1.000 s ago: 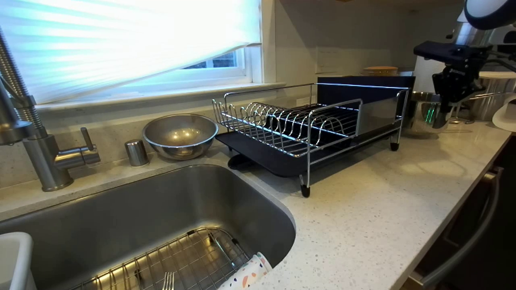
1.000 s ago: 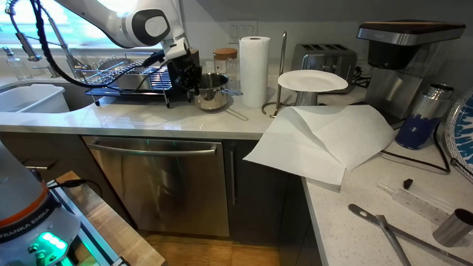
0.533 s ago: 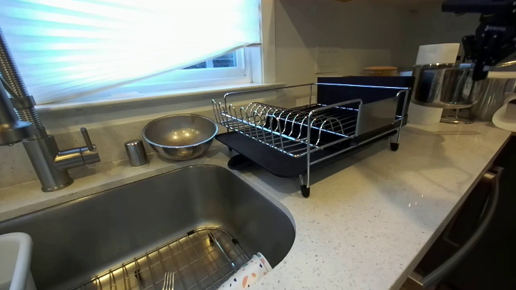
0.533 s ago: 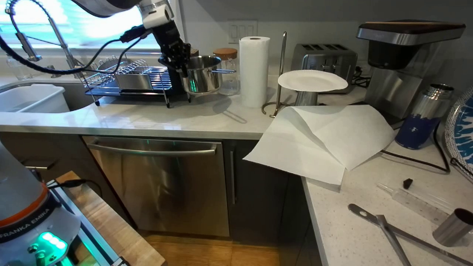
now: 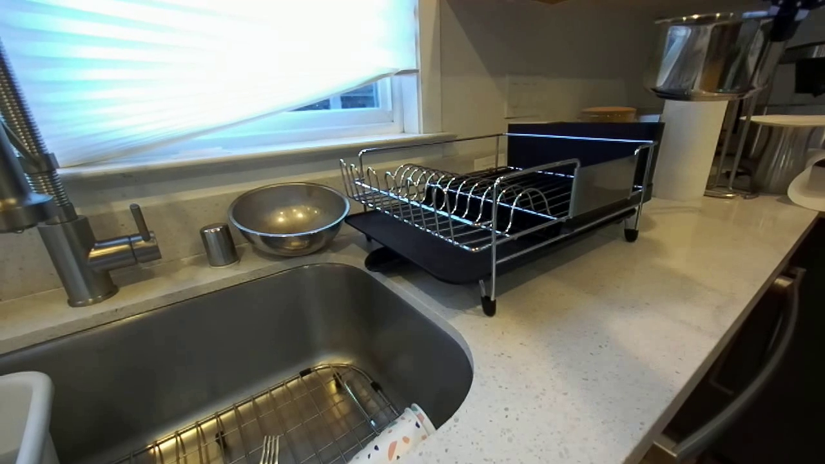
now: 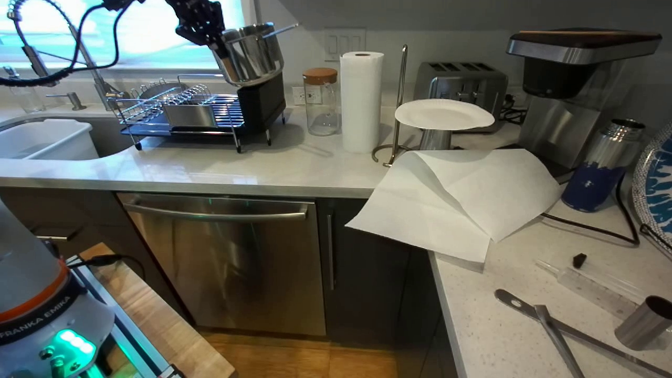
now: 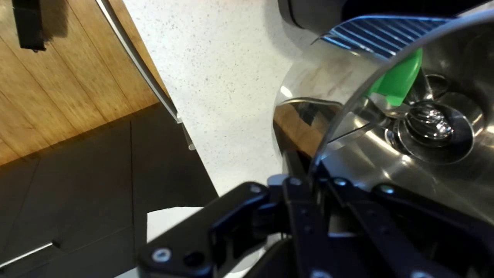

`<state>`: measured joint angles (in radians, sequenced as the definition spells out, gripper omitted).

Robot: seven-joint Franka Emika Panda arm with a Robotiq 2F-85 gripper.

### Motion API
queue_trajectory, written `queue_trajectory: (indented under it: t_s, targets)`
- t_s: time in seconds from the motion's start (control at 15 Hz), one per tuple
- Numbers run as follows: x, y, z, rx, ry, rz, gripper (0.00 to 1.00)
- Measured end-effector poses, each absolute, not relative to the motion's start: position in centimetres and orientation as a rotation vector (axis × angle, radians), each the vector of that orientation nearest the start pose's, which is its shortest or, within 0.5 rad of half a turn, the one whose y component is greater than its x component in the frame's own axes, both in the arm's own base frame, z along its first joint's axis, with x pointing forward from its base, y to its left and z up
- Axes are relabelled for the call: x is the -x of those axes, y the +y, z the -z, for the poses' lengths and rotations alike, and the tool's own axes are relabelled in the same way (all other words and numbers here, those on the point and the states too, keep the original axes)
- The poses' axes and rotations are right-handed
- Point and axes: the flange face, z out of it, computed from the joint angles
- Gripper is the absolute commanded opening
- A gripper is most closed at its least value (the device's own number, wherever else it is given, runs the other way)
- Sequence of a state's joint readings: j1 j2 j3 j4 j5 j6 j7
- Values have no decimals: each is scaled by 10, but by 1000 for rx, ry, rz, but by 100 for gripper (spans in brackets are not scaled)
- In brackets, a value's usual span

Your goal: Put the pot on the plates rack

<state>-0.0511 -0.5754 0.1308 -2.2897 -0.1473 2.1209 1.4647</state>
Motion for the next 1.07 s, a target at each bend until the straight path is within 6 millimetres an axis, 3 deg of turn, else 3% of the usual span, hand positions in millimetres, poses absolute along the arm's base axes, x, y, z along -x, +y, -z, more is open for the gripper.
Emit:
queue_trajectory:
  t_s: [0.27,0.53,0.73,0.87,1.07]
  targets:
    - [-399,100,-628,2405,1626,722,2]
    - [-398,155,-629,2442,1511,661,2]
    - [-406,185,-620,2434,1472,540,2]
    - [-412,202,-609,2431,1459,471,7]
    - [-421,213,-598,2436,1457,426,7]
